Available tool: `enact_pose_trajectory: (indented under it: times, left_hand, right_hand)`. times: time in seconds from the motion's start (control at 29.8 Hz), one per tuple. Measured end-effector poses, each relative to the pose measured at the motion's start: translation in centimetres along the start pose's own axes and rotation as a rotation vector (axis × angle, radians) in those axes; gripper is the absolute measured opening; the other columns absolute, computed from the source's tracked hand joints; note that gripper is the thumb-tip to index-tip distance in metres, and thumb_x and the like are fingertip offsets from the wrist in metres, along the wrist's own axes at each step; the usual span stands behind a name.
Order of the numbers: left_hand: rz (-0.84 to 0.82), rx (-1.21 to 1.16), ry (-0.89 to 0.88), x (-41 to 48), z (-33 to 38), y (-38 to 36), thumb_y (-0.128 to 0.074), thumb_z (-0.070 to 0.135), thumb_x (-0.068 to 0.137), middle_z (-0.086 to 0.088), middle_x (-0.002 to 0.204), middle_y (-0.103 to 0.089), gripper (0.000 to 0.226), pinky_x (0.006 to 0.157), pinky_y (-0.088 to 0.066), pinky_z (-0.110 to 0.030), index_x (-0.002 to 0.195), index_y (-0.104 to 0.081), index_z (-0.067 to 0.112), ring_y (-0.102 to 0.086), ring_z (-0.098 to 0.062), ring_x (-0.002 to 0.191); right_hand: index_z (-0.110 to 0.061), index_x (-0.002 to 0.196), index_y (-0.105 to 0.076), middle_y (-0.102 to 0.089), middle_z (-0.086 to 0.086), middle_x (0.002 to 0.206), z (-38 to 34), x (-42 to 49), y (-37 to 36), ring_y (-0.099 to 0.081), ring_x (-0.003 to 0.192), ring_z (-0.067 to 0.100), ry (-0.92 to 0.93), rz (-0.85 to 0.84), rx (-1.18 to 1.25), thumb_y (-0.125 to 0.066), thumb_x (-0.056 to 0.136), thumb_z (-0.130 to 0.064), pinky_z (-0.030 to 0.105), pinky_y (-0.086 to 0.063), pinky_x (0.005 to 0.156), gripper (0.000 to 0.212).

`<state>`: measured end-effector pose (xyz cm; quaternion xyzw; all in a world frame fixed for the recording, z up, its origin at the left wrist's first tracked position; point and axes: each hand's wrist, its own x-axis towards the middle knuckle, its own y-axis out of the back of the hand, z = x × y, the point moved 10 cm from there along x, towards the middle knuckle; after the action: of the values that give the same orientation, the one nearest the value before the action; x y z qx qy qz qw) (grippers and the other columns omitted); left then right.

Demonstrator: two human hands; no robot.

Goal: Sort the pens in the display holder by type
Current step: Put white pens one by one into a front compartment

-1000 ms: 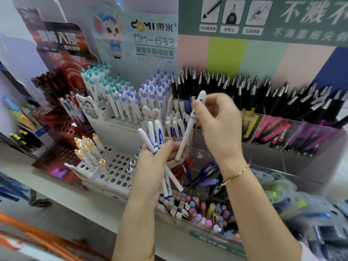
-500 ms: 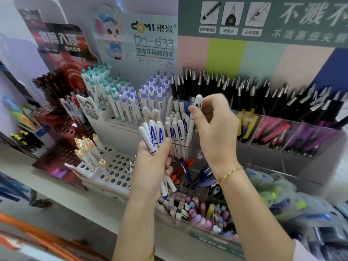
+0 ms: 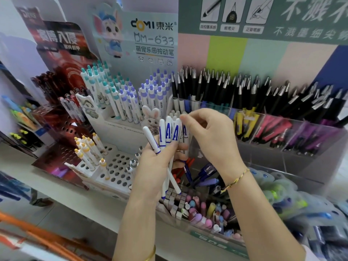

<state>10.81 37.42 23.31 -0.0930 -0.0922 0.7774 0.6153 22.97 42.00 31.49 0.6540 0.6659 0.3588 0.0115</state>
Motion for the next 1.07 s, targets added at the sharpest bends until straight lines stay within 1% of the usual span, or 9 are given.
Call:
enact_pose_trajectory:
  times: [0.07,0.1,0.27,0.44,0.64,0.74,0.87,0.97,1.07]
  left_hand:
    - [-0.032,-0.021,-0.007,0.0,0.2,-0.5,-0.050,0.010,0.096,-0.007,0.086,-0.074,0.019,0.068,-0.057,-0.031,0.110,-0.063,0.010,-0.069,-0.019,0.077]
    - [-0.037,-0.038,-0.007,0.0,0.2,-0.6,-0.050,0.009,0.096,-0.007,0.088,-0.074,0.019,0.073,-0.058,-0.032,0.109,-0.064,0.009,-0.071,-0.021,0.082]
    - [0.108,-0.066,-0.011,0.6,-0.2,1.0,-0.049,0.005,0.096,-0.003,0.087,-0.073,0.017,0.078,-0.057,-0.030,0.097,-0.065,0.009,-0.070,-0.019,0.089]
    - [0.168,-0.054,-0.033,0.8,-0.2,2.0,-0.048,0.006,0.097,-0.006,0.082,-0.069,0.017,0.066,-0.057,-0.027,0.100,-0.064,0.008,-0.065,-0.018,0.078]
    - [0.133,-0.048,-0.035,0.6,0.3,1.3,-0.048,0.012,0.098,0.002,0.062,-0.060,0.016,0.044,-0.044,-0.020,0.102,-0.063,0.013,-0.049,-0.007,0.047]
    - [0.110,-0.075,-0.032,0.5,0.3,1.1,-0.049,0.016,0.097,0.001,0.061,-0.059,0.018,0.040,-0.034,-0.019,0.106,-0.063,0.009,-0.040,-0.007,0.044]
    - [0.067,-0.077,-0.028,0.4,0.3,0.7,-0.049,0.017,0.098,-0.005,0.068,-0.064,0.020,0.042,-0.037,-0.019,0.108,-0.064,0.008,-0.044,-0.009,0.048]
    - [-0.007,-0.034,-0.046,0.2,0.6,0.0,-0.048,0.016,0.097,-0.005,0.072,-0.068,0.019,0.047,-0.043,-0.020,0.106,-0.064,0.009,-0.051,-0.009,0.051]
    - [-0.053,0.016,-0.052,0.0,0.6,-0.6,-0.048,0.017,0.097,-0.003,0.073,-0.069,0.020,0.053,-0.046,-0.021,0.106,-0.065,0.010,-0.053,-0.009,0.055]
  right_hand:
    - [-0.016,0.086,-0.068,-0.067,-0.004,0.079,0.4,-0.2,-1.3,-0.062,0.071,0.004,-0.064,-0.133,0.113,-0.066,0.086,-0.026,0.014,-0.050,0.060,0.010]
    - [-0.016,0.087,-0.068,-0.066,-0.005,0.079,0.4,-0.1,-1.2,-0.062,0.072,0.003,-0.068,-0.123,0.139,-0.066,0.086,-0.023,0.014,-0.050,0.061,0.008]
    - [-0.015,0.088,-0.057,-0.055,-0.013,0.075,-0.6,0.8,3.4,-0.054,0.069,-0.002,0.024,0.277,0.212,-0.055,0.095,-0.019,0.012,-0.044,0.063,0.008]
    - [-0.015,0.090,-0.053,-0.051,-0.013,0.077,-2.4,0.4,5.0,-0.052,0.070,0.002,0.168,0.416,0.117,-0.054,0.094,-0.014,0.012,-0.042,0.065,0.004]
    - [-0.006,0.089,-0.060,-0.061,0.000,0.078,-1.3,0.4,1.8,-0.058,0.072,0.013,0.151,0.262,-0.020,-0.061,0.091,-0.015,0.024,-0.047,0.065,0.009]
    - [-0.007,0.084,-0.063,-0.063,0.000,0.076,0.5,-0.2,0.3,-0.060,0.072,0.013,0.091,0.176,-0.098,-0.068,0.085,-0.019,0.033,-0.052,0.067,0.012]
    - [-0.009,0.073,-0.057,-0.057,0.002,0.070,2.6,-0.5,-1.5,-0.055,0.067,0.018,0.007,0.076,-0.246,-0.071,0.082,-0.024,0.042,-0.050,0.063,0.022]
    - [-0.013,0.073,-0.054,-0.054,-0.002,0.069,2.5,-0.6,-0.9,-0.053,0.066,0.015,-0.021,0.077,-0.198,-0.070,0.083,-0.028,0.035,-0.049,0.062,0.024]
    - [-0.015,0.080,-0.063,-0.060,-0.005,0.073,0.9,-0.1,1.1,-0.055,0.069,0.007,0.007,0.128,-0.038,-0.062,0.089,-0.027,0.018,-0.045,0.063,0.015]
